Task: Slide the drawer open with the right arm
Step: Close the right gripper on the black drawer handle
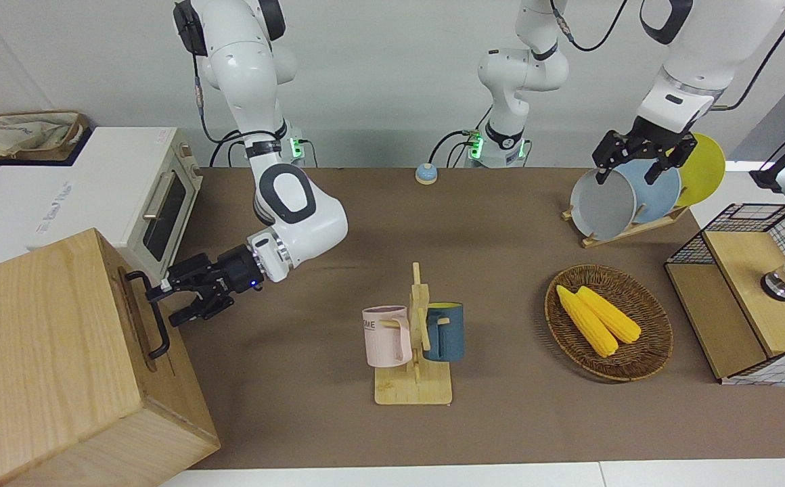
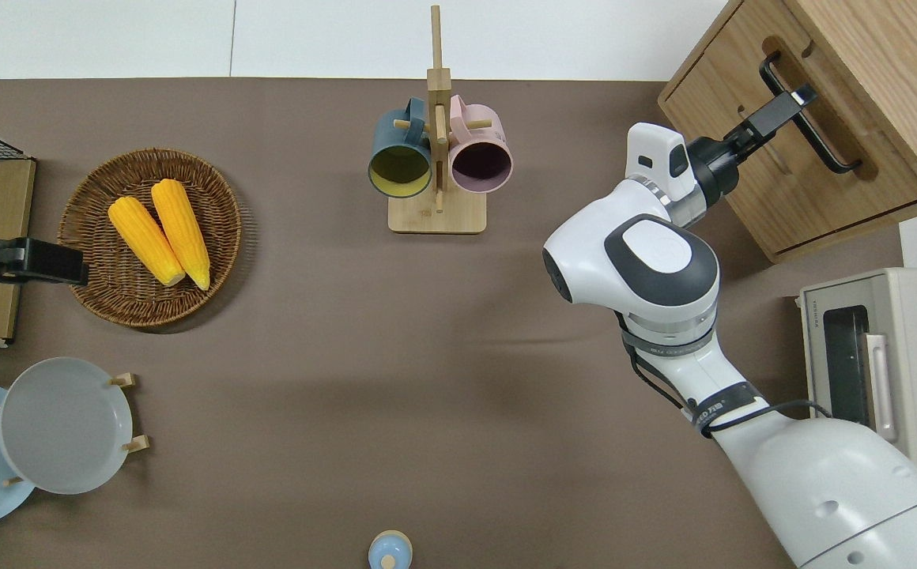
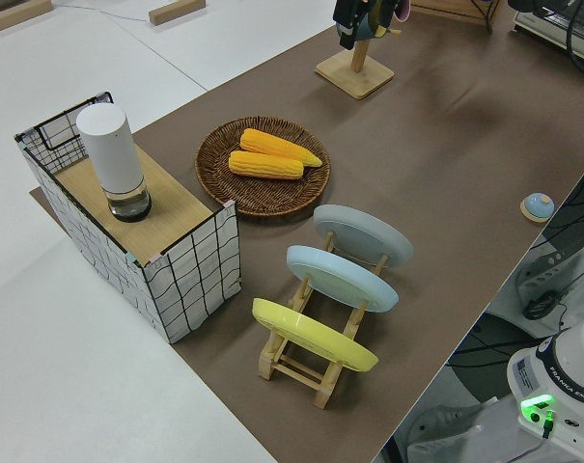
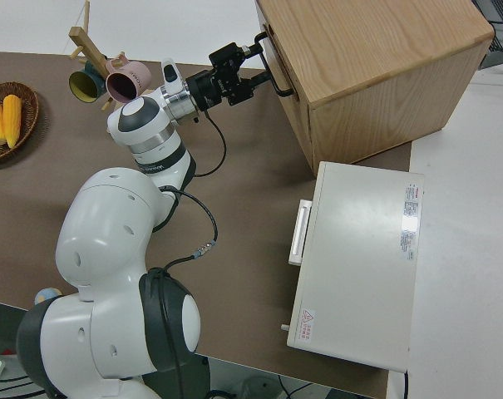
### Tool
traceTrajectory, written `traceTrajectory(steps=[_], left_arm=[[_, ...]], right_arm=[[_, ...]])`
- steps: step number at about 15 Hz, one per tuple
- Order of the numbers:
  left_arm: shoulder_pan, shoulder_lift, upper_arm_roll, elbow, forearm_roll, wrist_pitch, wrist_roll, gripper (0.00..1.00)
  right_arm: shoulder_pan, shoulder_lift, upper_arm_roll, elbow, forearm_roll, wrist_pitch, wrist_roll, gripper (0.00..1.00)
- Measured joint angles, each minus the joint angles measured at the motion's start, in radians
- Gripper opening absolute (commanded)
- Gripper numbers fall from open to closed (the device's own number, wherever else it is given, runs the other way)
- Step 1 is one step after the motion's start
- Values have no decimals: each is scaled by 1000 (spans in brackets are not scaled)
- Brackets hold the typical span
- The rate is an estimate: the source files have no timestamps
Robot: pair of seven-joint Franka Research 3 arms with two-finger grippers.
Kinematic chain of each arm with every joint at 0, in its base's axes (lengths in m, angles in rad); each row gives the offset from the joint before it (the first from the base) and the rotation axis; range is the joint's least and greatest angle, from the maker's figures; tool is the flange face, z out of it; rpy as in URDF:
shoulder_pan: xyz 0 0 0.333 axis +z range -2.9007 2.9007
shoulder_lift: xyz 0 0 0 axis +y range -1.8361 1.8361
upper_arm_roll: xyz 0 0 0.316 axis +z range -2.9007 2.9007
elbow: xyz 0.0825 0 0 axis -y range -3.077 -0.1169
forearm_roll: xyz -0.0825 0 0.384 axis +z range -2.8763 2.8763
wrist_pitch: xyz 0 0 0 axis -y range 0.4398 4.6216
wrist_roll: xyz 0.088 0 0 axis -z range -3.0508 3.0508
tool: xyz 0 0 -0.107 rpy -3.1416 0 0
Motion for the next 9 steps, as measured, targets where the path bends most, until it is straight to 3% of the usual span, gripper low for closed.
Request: traceTrajectory(steps=[2, 4, 5, 9], left_arm=[[0, 0, 0, 0, 0, 0, 0, 995], [0, 0, 0, 0, 0, 0, 0, 995], [0, 0, 0, 0, 0, 0, 0, 998], [0, 0, 0, 0, 0, 0, 0, 995]], right_arm=[[-1, 0, 0, 0, 0, 0, 0, 223], [-2, 0, 0, 0, -1, 0, 0, 61], [-3, 0, 0, 0, -1, 0, 0, 11], [-4, 2, 1, -5, 0, 5, 17, 0]])
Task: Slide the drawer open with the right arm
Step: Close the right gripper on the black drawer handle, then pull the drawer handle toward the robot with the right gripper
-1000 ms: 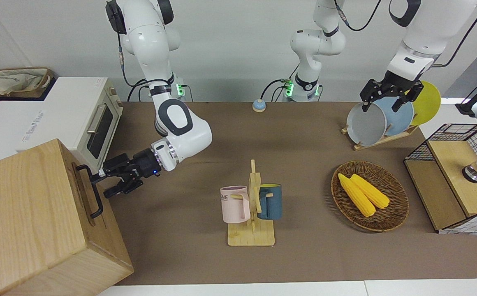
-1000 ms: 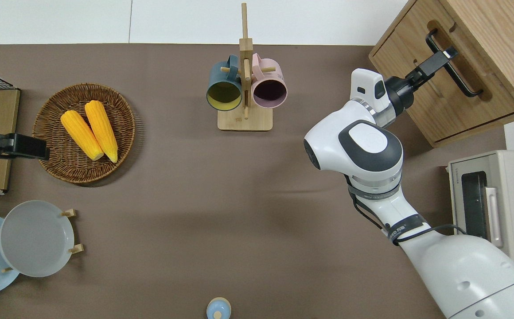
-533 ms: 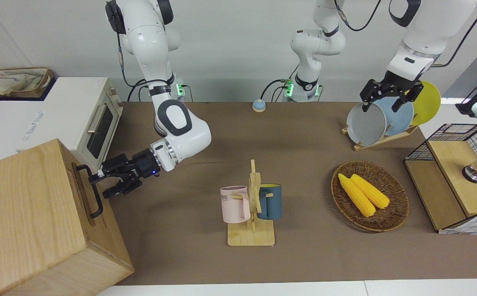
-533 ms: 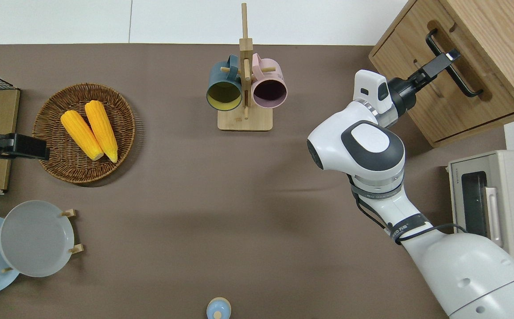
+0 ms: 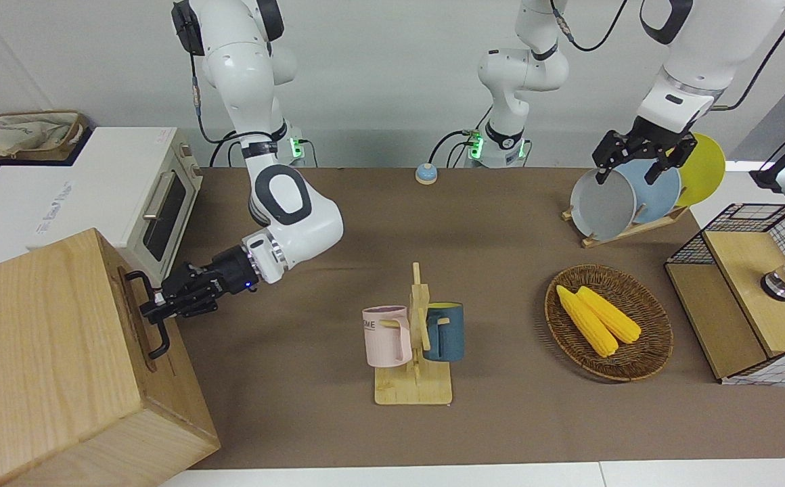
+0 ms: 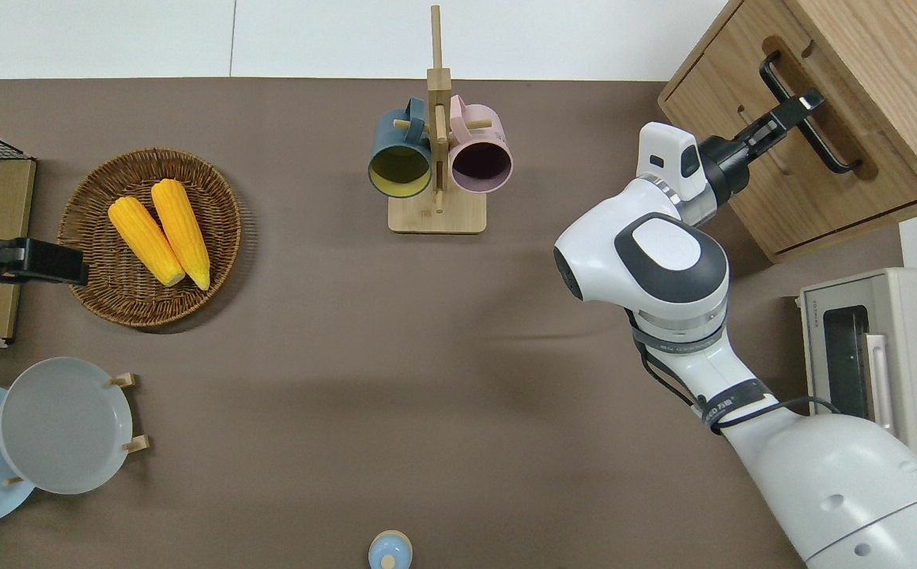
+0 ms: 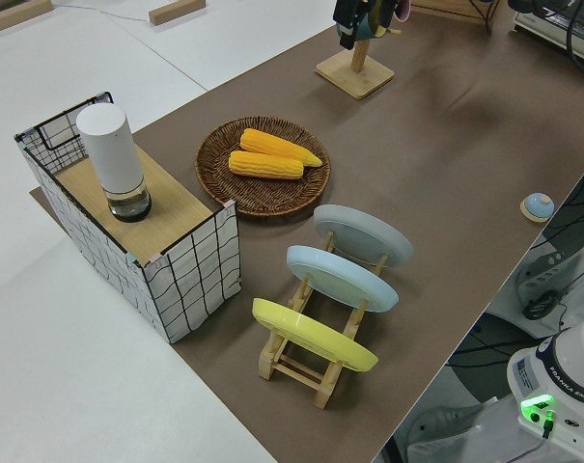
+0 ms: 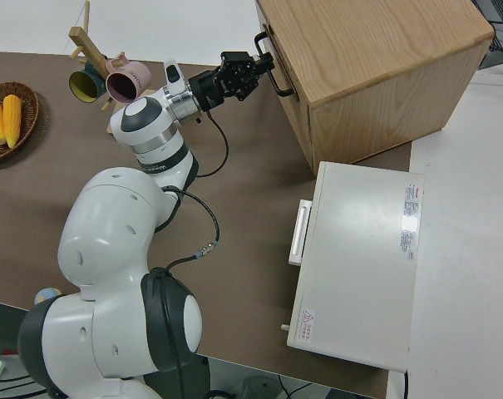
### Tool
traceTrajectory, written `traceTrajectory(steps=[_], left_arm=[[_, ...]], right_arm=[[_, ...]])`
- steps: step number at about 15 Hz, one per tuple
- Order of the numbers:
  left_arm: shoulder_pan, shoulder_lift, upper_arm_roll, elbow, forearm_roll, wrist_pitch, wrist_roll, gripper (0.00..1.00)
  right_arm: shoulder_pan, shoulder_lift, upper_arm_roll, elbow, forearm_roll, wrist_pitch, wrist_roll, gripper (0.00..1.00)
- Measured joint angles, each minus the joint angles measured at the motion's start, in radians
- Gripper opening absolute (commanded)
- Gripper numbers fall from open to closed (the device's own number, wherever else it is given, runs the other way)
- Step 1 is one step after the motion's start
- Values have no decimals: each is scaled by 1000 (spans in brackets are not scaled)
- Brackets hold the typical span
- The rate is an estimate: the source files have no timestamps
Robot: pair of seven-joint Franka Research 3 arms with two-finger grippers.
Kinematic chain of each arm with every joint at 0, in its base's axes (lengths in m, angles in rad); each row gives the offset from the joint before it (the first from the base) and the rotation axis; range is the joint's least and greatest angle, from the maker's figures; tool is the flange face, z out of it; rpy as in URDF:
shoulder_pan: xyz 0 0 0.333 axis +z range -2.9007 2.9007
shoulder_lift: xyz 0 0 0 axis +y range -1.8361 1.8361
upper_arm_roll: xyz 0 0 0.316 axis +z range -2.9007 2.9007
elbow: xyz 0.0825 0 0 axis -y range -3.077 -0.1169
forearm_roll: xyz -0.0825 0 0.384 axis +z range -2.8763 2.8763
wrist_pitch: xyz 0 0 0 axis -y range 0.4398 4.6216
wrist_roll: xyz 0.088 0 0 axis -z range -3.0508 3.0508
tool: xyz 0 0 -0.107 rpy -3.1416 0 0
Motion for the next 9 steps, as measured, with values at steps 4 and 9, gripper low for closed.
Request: traceTrajectory(steps=[4, 9], left_arm=[[0, 0, 0, 0, 0, 0, 0, 998], [0, 0, 0, 0, 0, 0, 0, 995]], right_arm=[[0, 0, 0, 0, 0, 0, 0, 0], [1, -1, 1, 2, 7, 0, 1, 0]])
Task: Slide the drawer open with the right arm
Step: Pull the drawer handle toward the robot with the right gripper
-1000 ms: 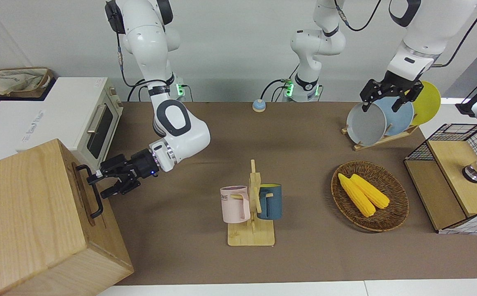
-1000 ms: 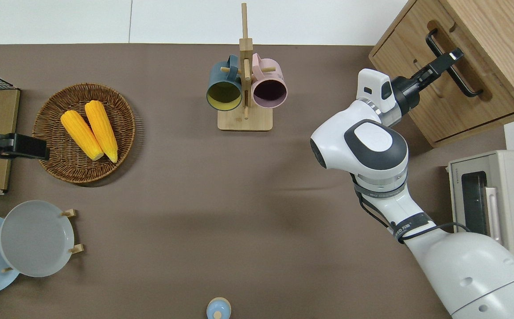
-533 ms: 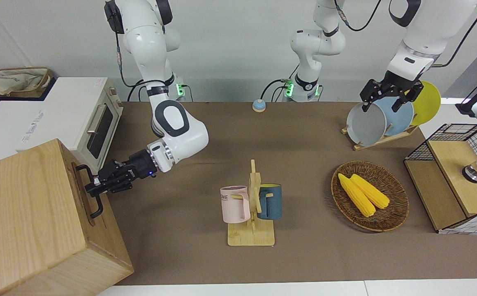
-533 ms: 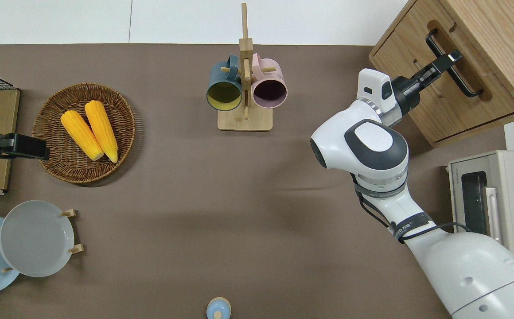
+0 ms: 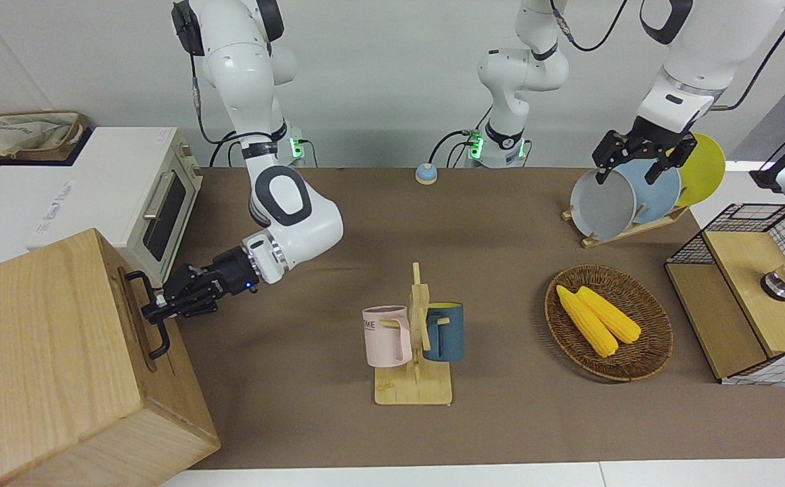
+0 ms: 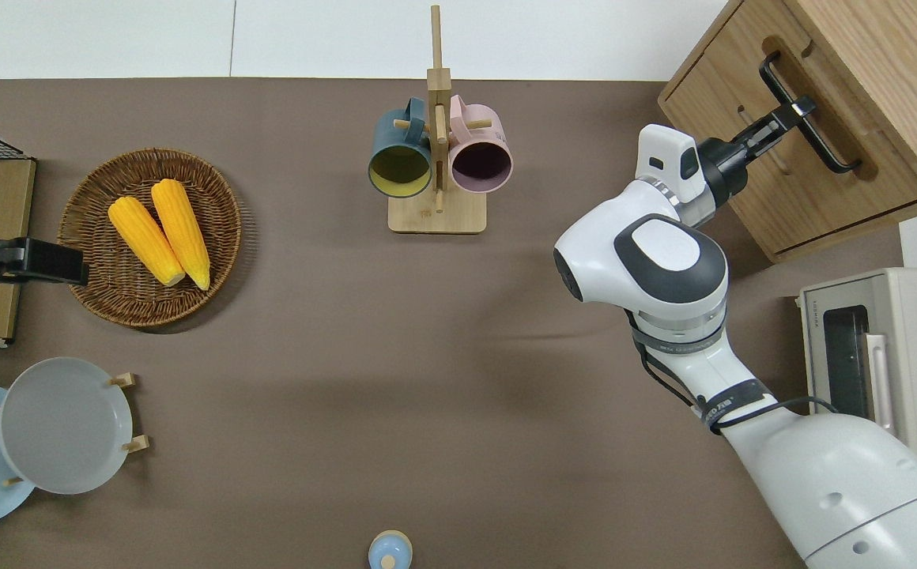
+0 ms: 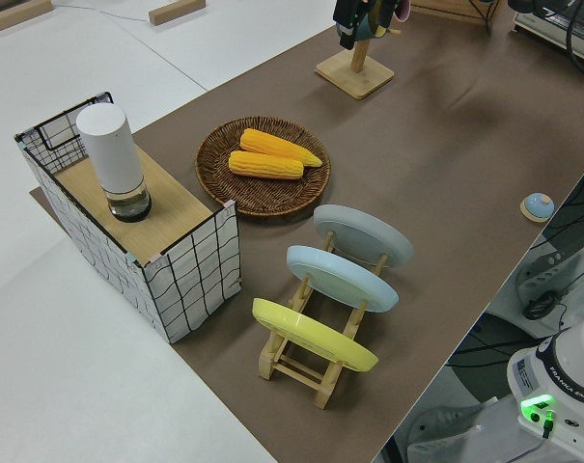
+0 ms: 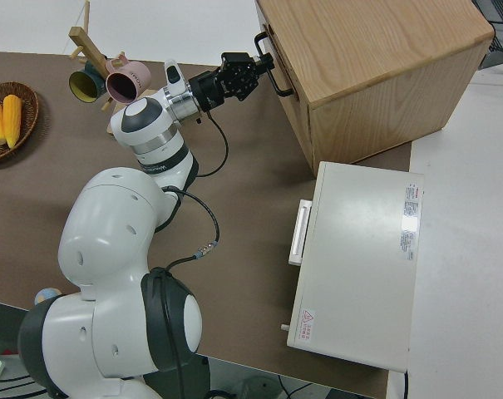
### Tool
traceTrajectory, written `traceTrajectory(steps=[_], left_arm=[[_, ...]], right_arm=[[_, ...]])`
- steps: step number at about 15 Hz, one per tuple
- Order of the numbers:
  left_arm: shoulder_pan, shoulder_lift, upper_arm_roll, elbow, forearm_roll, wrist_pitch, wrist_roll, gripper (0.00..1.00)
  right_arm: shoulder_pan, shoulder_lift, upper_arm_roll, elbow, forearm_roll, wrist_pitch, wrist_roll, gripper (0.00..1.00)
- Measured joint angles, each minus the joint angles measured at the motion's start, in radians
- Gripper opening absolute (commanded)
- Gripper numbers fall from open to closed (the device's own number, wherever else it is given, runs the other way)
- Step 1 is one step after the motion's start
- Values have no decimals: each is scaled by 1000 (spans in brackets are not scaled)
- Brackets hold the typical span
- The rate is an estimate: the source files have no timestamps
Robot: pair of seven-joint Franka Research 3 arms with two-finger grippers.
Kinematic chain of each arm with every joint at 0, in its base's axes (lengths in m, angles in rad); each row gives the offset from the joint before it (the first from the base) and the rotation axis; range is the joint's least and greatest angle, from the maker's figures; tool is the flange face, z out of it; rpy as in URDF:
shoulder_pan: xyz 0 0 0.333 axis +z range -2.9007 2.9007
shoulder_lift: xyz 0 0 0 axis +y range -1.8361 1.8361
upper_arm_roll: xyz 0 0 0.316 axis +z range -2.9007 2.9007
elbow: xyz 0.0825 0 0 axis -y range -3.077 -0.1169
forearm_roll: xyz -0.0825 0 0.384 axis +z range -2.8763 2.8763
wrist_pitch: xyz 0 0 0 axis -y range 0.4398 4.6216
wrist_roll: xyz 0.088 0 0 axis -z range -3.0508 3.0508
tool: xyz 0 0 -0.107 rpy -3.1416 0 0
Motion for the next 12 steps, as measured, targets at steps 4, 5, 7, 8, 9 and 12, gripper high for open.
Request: traceTrajectory(steps=[4, 5, 7, 8, 9, 12], left_arm=[[0, 0, 0, 0, 0, 0, 0, 998], [0, 0, 0, 0, 0, 0, 0, 995], [0, 0, 0, 0, 0, 0, 0, 995], [0, 0, 0, 0, 0, 0, 0, 995], [0, 0, 0, 0, 0, 0, 0, 995], [0, 0, 0, 0, 0, 0, 0, 995]], right_arm=[[23, -4, 2, 1, 34, -19, -2, 0], [32, -7, 3, 1, 48, -27, -3, 0], [50, -14, 6, -3, 72, -42, -5, 0], [57, -16, 7, -3, 83, -48, -8, 0], [66, -19, 7, -3, 97, -54, -11, 0], [94, -23, 12, -4, 128, -85, -18, 0]])
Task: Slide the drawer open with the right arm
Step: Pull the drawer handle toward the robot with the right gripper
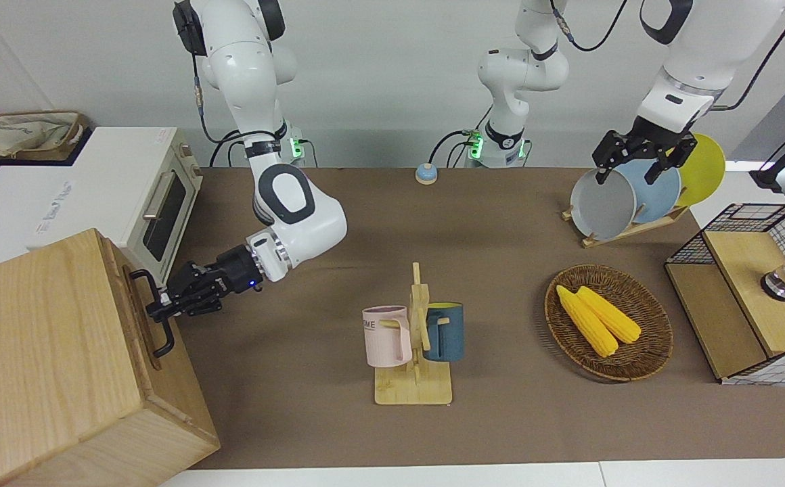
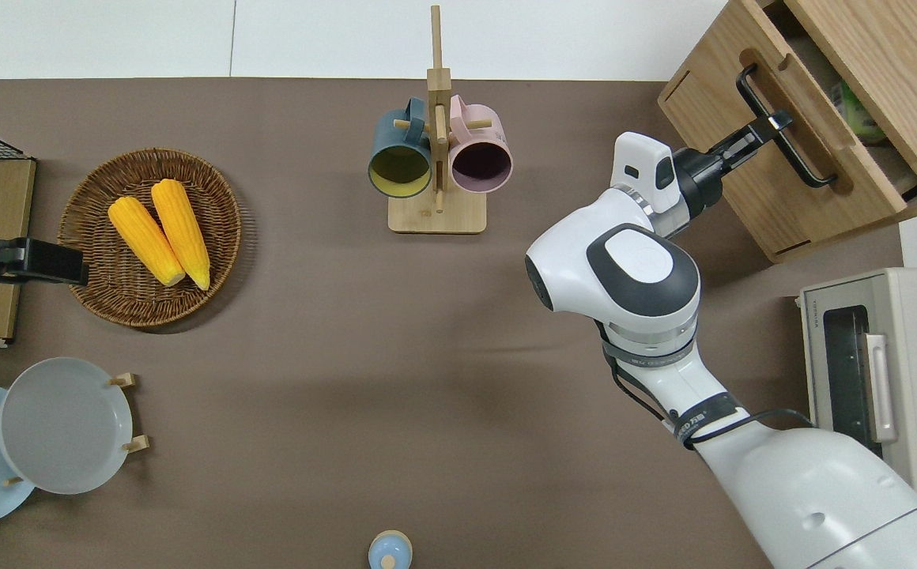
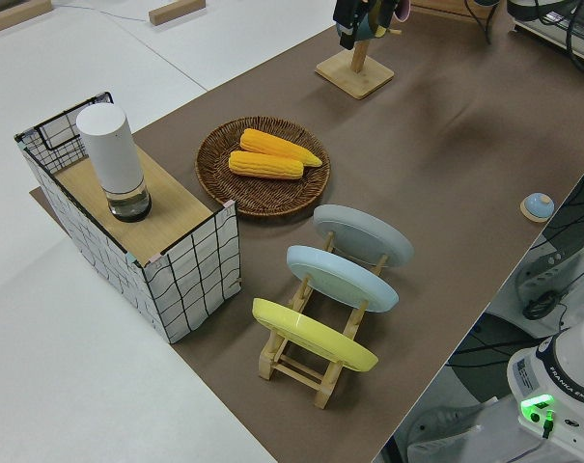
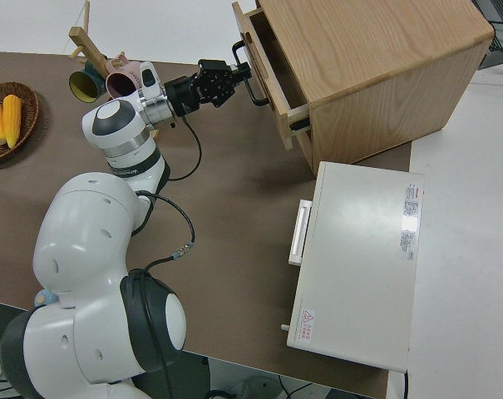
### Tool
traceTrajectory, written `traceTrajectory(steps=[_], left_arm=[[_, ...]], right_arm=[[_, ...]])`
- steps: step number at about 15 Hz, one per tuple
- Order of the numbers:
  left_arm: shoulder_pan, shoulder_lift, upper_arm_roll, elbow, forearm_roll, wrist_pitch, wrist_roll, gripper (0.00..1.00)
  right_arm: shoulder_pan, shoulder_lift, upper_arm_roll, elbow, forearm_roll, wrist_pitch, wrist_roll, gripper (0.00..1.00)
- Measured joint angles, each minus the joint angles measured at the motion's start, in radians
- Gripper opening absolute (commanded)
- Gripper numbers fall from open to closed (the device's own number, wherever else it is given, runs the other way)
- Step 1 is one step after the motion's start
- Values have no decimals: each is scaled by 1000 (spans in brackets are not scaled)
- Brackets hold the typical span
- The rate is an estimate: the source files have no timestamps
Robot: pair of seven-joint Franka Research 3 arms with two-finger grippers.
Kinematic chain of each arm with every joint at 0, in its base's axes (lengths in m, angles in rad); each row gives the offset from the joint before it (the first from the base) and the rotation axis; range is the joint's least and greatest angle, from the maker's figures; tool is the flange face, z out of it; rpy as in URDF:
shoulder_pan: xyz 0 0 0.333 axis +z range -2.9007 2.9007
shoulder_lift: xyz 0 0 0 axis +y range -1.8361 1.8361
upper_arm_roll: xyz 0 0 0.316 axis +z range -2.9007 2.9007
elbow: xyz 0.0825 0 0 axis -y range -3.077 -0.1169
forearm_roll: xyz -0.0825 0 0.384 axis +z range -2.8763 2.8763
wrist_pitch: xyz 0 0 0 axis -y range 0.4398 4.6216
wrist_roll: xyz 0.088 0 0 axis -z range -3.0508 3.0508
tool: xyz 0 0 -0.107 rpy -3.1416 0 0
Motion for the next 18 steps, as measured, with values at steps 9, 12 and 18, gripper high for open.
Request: traceTrajectory(steps=[9, 12, 18], left_arm=[[0, 0, 0, 0, 0, 0, 0, 995], [0, 0, 0, 0, 0, 0, 0, 998], [0, 0, 0, 0, 0, 0, 0, 995]], right_arm=[[111, -1, 7, 0, 72, -110, -3, 0], [146, -2, 8, 0, 88, -134, -4, 0], [229, -2, 9, -1, 124, -195, -4, 0]])
